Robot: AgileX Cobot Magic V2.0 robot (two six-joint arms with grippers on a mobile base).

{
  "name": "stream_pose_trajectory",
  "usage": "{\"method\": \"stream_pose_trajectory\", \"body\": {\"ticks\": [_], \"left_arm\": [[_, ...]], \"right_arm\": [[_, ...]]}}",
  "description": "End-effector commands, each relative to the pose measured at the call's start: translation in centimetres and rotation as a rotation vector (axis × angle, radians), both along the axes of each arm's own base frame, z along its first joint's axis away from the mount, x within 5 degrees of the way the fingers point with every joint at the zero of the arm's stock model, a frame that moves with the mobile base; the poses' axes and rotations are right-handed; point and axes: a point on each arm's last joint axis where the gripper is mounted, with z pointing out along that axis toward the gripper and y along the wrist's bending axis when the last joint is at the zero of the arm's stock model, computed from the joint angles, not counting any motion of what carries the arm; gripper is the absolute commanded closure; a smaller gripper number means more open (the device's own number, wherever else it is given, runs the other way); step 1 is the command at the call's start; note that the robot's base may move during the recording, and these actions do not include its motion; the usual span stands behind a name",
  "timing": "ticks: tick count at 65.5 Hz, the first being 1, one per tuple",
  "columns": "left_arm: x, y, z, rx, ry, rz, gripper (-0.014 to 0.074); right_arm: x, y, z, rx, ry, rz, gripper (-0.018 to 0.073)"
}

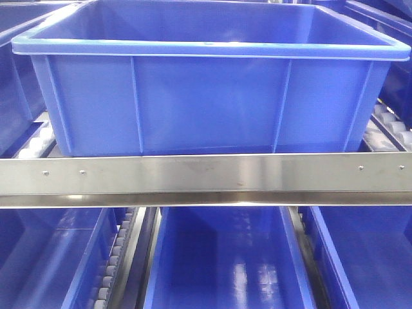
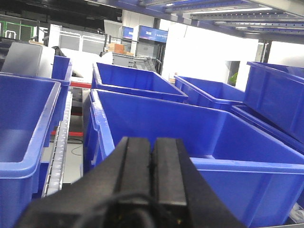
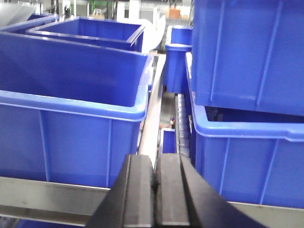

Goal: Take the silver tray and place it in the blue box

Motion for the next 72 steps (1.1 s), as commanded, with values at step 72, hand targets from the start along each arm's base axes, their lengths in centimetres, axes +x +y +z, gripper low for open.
{"method": "stream_pose_trajectory", "body": {"ticks": [72], "left_arm": [[-0.34, -0.15, 1.35, -0.029, -0.072, -0.030, 0.0692]], "right_arm": [[-0.53, -0.07, 0.29, 0.038, -0.105, -0.003, 0.0511]]}}
